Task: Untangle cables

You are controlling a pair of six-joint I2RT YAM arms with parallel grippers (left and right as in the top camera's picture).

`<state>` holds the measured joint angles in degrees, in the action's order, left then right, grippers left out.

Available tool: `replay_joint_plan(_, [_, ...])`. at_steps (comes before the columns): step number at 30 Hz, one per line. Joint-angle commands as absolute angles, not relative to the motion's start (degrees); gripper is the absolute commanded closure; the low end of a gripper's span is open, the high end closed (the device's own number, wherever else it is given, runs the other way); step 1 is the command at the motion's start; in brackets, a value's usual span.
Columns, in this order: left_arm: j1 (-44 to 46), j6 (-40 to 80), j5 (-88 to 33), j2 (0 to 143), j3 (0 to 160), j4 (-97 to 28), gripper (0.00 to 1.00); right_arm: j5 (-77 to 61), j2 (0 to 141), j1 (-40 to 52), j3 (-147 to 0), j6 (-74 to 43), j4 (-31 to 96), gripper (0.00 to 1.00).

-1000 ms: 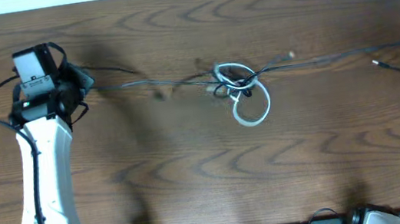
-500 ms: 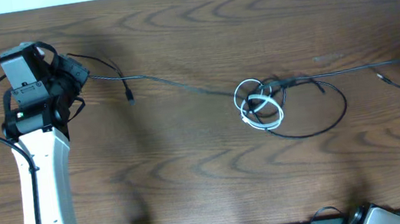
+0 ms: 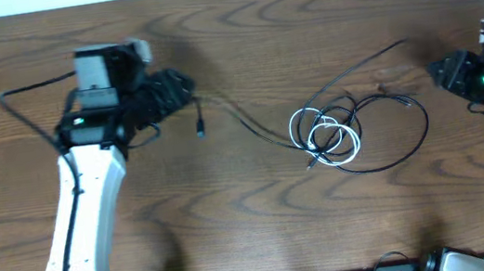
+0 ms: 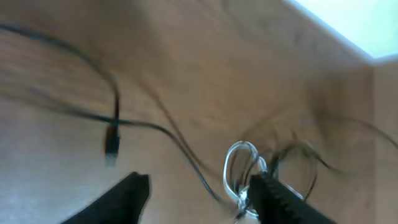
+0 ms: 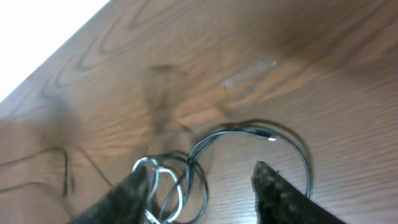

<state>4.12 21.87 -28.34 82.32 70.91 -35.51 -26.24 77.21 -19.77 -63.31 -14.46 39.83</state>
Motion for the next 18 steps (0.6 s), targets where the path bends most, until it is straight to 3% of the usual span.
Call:
replay_joint_plan(1, [8.19, 17.56, -29.21, 85.08, 71.70, -37.52, 0.33, -23.73, 77.28, -17.39, -64.01, -10.74, 41.30, 0.39])
replay_joint_plan(6, [15.35, 15.35, -29.15, 86.98, 71.70, -38.26, 0.28, -24.80, 77.28, -12.71, -63.96, -5.78, 43.62, 0.33])
replay_joint_plan(18, [27.16, 14.17, -28.91, 94.59, 71.53, -36.80, 0.28, -20.58, 86.80, 3.25, -63.18, 3.51, 45.78, 0.37])
